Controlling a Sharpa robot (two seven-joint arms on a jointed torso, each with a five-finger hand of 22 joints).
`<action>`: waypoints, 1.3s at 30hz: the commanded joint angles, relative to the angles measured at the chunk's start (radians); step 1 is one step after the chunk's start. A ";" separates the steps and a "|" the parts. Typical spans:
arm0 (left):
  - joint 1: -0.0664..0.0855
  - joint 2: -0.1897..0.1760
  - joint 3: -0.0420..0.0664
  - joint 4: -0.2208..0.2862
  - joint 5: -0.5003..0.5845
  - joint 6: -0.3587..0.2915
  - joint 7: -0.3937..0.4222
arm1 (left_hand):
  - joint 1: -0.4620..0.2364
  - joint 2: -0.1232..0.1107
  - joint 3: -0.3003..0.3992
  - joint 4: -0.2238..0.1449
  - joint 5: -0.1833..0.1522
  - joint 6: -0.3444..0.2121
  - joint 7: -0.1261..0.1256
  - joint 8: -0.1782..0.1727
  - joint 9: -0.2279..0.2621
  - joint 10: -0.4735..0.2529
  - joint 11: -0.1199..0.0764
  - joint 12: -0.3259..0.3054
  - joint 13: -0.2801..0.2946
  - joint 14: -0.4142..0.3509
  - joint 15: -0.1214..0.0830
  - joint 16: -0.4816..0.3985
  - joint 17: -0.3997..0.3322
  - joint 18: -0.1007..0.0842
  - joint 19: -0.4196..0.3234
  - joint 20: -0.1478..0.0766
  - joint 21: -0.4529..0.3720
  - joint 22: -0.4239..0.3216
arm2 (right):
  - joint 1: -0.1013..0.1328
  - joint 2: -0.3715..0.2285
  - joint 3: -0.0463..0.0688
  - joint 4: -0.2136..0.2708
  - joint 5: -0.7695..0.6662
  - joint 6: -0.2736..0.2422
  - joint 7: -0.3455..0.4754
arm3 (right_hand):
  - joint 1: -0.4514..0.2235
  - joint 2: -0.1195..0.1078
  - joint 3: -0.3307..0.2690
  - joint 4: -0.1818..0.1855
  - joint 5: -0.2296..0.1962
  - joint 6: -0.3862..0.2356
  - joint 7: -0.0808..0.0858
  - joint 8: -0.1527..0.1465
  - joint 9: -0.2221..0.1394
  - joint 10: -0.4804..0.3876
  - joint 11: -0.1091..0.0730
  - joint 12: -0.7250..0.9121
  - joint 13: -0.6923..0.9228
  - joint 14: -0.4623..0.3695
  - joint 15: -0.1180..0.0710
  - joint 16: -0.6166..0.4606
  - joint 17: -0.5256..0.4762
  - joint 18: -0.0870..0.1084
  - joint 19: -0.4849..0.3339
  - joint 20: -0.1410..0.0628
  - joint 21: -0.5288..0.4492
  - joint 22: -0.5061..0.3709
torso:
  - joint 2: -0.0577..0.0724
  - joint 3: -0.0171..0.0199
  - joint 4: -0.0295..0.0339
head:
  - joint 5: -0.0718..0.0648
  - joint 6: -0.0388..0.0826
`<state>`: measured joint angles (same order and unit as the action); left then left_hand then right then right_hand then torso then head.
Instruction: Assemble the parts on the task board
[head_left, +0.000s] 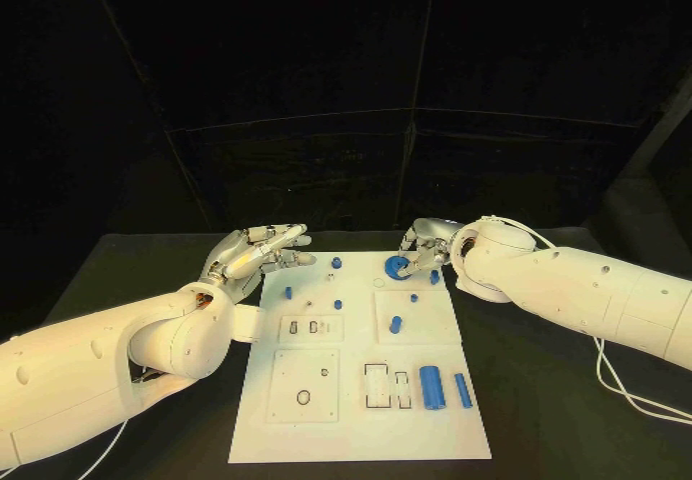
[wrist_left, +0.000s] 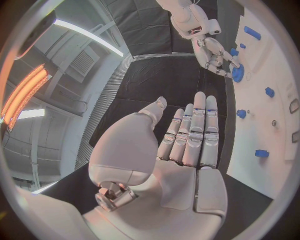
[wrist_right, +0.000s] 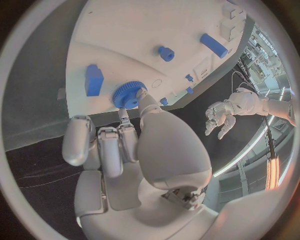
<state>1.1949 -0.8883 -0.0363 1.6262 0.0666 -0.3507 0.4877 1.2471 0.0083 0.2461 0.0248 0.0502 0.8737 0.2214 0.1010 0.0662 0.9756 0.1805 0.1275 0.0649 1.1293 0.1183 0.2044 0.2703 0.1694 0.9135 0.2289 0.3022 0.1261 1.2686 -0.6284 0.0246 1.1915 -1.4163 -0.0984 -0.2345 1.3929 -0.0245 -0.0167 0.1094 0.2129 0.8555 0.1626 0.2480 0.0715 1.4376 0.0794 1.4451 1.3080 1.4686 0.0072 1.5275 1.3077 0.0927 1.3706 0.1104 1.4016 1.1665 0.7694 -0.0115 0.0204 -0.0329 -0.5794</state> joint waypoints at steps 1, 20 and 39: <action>0.001 0.000 0.000 0.001 -0.004 0.017 0.003 | -0.001 0.005 0.006 -0.001 0.002 -0.006 0.017 0.001 0.000 -0.005 0.001 -0.001 -0.001 -0.004 0.005 -0.005 0.001 0.012 -0.002 0.004 -0.006 -0.002 | -0.003 0.002 -0.003 0.002 -0.043 0.009 -0.026 | -0.009 0.003 0.003 0.002 0.007 0.015 -0.003 0.010 0.002 0.006 -0.005 0.005 0.066 0.082 -0.008 0.007 0.169 -0.013 0.004 -0.004 0.004 0.002 | 0.000 0.0000 -0.0005 | 0.000 0.000; 0.001 -0.001 0.000 0.001 -0.004 0.018 0.005 | -0.002 0.007 0.009 -0.003 0.002 -0.006 0.017 0.001 0.000 -0.006 0.001 0.000 -0.001 -0.004 0.004 -0.006 0.002 0.012 -0.002 0.004 -0.006 -0.002 | -0.013 0.001 -0.003 0.057 -0.190 -0.109 -0.048 | 0.053 0.054 0.177 -0.085 -0.054 0.088 -0.018 -0.003 -0.007 0.024 -0.022 0.010 0.090 0.083 -0.025 0.008 0.173 -0.020 0.022 -0.022 0.019 0.035 | -0.001 0.0007 -0.0009 | 0.003 0.001; 0.001 -0.009 0.000 0.008 -0.004 0.025 0.005 | 0.008 0.016 0.046 -0.026 0.002 -0.011 0.017 0.006 0.000 -0.011 0.001 0.006 -0.001 -0.002 0.003 -0.014 0.011 0.013 0.000 0.004 -0.009 -0.005 | -0.016 -0.007 -0.004 0.187 -0.166 -0.238 -0.075 | -0.069 -0.007 0.325 -0.099 -0.024 0.103 -0.013 -0.056 -0.006 0.032 -0.018 0.011 0.101 0.084 -0.019 0.009 0.175 -0.023 0.033 -0.016 0.028 0.056 | 0.001 0.0001 0.0011 | 0.011 0.005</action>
<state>1.1949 -0.8963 -0.0363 1.6314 0.0668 -0.3434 0.4870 1.2550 0.0161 0.2887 -0.0013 0.0502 0.8701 0.2250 0.1010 0.0662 0.9715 0.1838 0.1275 0.0649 1.1293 0.1183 0.1936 0.2802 0.1694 0.9135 0.2290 0.2984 0.1229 1.2515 -0.6393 0.0211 1.3679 -1.5593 -0.2650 -0.2907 1.3330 -0.0346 0.3030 0.0120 0.1925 0.9392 0.1610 0.1945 0.0272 1.4614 0.0625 1.4520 1.3078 1.4651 -0.0109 1.5313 1.3074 0.0768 1.3944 0.0947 1.4242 1.2222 0.7688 -0.0115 0.0198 -0.0239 -0.5740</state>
